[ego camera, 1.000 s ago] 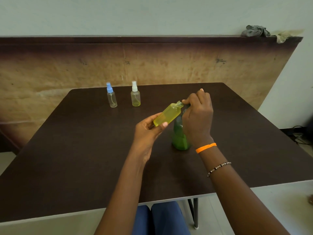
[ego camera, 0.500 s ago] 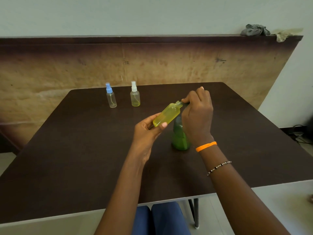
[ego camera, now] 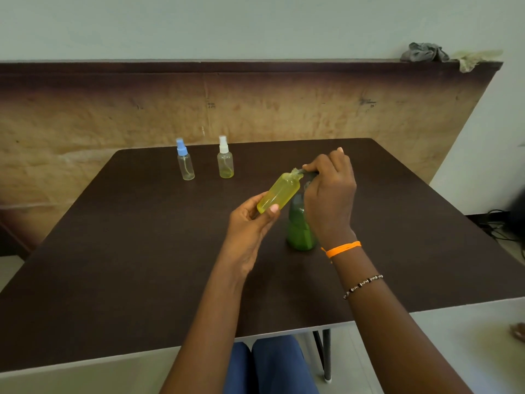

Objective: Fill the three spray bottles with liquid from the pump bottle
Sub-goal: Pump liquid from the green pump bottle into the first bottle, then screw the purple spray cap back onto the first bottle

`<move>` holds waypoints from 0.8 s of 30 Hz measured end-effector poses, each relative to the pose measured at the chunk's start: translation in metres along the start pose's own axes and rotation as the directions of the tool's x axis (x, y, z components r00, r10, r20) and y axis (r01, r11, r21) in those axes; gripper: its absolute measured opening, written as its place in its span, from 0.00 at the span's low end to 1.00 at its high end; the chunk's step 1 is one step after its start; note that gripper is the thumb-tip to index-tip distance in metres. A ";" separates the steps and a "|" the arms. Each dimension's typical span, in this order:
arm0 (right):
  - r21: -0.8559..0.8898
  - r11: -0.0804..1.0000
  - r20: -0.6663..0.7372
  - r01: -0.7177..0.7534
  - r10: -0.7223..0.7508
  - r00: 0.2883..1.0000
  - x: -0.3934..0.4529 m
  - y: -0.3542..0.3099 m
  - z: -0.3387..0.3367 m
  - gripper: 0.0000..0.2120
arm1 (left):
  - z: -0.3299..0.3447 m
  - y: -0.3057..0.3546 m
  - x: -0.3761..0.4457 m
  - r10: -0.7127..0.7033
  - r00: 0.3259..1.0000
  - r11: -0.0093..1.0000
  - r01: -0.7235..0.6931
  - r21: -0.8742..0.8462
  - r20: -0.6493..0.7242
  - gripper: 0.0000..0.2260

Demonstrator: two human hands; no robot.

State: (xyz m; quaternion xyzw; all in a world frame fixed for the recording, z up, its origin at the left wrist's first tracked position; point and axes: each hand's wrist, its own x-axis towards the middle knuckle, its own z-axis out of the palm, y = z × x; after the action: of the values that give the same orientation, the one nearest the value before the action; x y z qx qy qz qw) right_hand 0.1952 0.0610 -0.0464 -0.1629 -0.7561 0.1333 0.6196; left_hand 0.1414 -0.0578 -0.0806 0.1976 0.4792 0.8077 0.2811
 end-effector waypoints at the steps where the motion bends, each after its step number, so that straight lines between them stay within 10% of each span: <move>1: 0.030 0.999 0.020 -0.026 0.026 0.999 0.001 -0.002 -0.004 0.16 | 0.000 -0.001 0.000 -0.007 1.000 1.000 0.007 -0.027 -0.001 0.13; 9: 0.199 0.932 0.117 -0.302 0.284 0.952 0.012 0.004 -0.042 0.24 | -0.003 -0.005 -0.007 -0.108 0.994 0.967 0.103 -0.232 -0.009 0.09; 14: -0.053 0.845 0.312 -0.533 0.521 0.795 0.003 0.040 -0.051 0.21 | -0.004 -0.003 -0.012 -0.114 0.993 0.948 0.101 -0.302 -0.025 0.06; 19: -0.307 0.806 0.481 -0.506 0.590 0.648 -0.025 0.066 -0.035 0.15 | 0.000 -0.001 -0.017 -0.118 0.993 0.937 0.110 -0.333 -0.003 0.08; 24: -0.391 0.867 0.572 -0.309 0.492 0.656 -0.051 0.080 -0.021 0.06 | 0.003 0.004 -0.020 -0.103 0.994 0.931 0.109 -0.349 0.035 0.11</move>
State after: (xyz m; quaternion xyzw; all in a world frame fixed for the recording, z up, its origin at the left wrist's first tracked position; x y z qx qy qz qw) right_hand 0.2315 0.1129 -0.1202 -0.3491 -0.8790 0.2159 0.2426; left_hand 0.1572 -0.0697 -0.0768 0.1249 0.3354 0.8621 0.3588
